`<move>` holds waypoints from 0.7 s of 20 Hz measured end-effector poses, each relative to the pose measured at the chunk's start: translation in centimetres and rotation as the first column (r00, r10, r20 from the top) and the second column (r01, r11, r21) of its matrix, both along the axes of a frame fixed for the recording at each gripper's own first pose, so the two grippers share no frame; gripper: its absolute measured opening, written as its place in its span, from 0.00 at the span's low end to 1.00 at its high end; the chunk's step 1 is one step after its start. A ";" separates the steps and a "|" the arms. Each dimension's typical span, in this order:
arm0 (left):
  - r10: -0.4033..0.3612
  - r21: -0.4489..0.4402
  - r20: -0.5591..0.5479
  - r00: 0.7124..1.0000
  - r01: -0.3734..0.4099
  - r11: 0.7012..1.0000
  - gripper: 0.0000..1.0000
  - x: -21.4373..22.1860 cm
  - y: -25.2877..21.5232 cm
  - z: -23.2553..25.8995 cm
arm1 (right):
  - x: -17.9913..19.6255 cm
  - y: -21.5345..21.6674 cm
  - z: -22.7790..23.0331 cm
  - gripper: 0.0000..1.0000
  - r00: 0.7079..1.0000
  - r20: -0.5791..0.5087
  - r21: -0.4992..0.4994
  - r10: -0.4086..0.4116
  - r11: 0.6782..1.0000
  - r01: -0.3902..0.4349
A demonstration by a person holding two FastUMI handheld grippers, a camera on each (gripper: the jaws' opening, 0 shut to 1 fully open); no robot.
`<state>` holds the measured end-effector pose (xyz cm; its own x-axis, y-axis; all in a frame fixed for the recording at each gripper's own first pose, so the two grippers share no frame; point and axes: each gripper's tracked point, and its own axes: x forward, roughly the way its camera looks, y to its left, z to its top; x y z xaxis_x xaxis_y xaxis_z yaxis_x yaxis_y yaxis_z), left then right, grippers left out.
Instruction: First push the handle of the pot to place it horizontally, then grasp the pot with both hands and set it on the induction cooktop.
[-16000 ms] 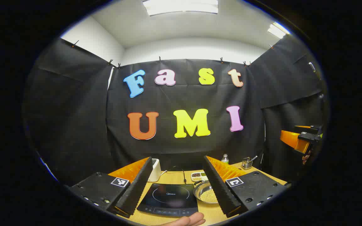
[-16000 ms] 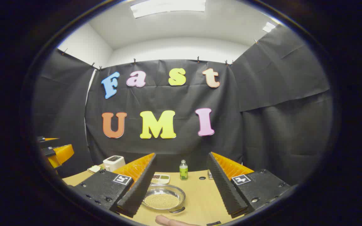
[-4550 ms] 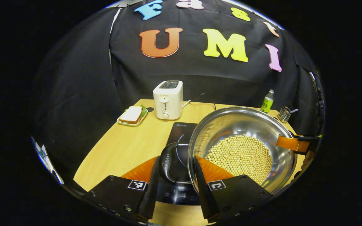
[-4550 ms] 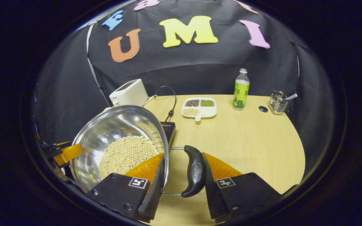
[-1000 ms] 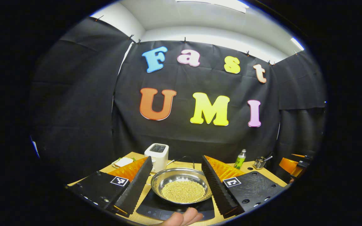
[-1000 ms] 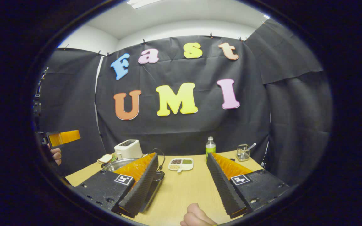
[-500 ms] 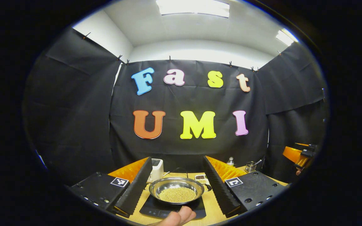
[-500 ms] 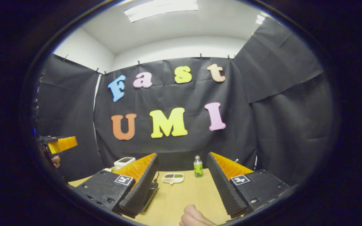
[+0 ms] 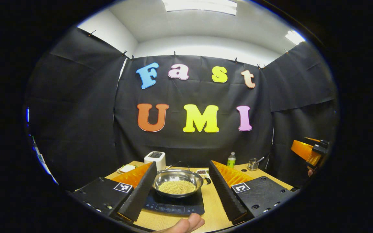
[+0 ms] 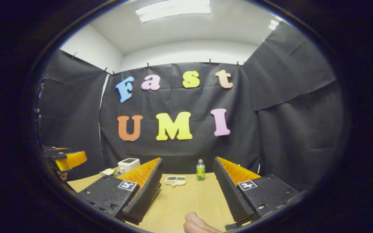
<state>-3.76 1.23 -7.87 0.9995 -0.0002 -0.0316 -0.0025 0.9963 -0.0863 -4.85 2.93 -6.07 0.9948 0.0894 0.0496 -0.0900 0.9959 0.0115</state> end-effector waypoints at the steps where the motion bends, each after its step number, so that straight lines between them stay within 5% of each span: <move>1: -0.013 0.006 -0.003 1.000 0.013 1.000 0.95 -0.2 -0.5 -0.3 | -0.4 0.0 -0.2 0.96 1.000 -0.001 -0.012 0.006 1.000 -0.006; 14: 0.004 -0.032 -0.016 1.000 -0.005 0.999 0.95 0.2 -0.5 -1.5 | -0.3 -2.1 -1.0 0.97 1.000 0.010 0.002 0.014 1.000 -0.014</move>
